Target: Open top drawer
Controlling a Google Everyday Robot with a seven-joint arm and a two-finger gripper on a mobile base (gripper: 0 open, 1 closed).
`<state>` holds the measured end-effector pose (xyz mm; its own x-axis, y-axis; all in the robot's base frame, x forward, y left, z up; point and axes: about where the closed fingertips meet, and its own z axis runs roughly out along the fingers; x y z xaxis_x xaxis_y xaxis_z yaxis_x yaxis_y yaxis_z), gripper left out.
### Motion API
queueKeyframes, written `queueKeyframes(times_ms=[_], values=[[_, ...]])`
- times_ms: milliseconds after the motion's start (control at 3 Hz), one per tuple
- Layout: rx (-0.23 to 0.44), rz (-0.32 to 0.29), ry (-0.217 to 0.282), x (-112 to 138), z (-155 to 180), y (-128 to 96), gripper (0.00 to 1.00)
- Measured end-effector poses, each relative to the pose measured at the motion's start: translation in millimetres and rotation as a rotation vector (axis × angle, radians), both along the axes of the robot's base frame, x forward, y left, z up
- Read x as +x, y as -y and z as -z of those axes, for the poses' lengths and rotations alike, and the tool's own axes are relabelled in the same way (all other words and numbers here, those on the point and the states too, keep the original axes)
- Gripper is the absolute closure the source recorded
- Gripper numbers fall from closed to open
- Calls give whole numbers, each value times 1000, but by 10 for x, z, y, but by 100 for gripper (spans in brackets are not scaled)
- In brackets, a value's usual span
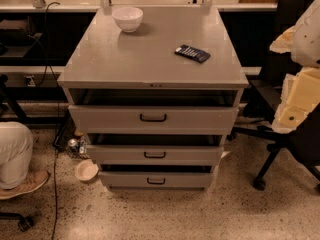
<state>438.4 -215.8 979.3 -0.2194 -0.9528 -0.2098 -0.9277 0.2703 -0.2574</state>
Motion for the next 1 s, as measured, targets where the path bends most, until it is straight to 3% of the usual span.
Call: queueKeyframes(times_ms=[333,1000], values=[[0,0,0,0,0,0,0],[93,-38,-86,-229,704,6,0]])
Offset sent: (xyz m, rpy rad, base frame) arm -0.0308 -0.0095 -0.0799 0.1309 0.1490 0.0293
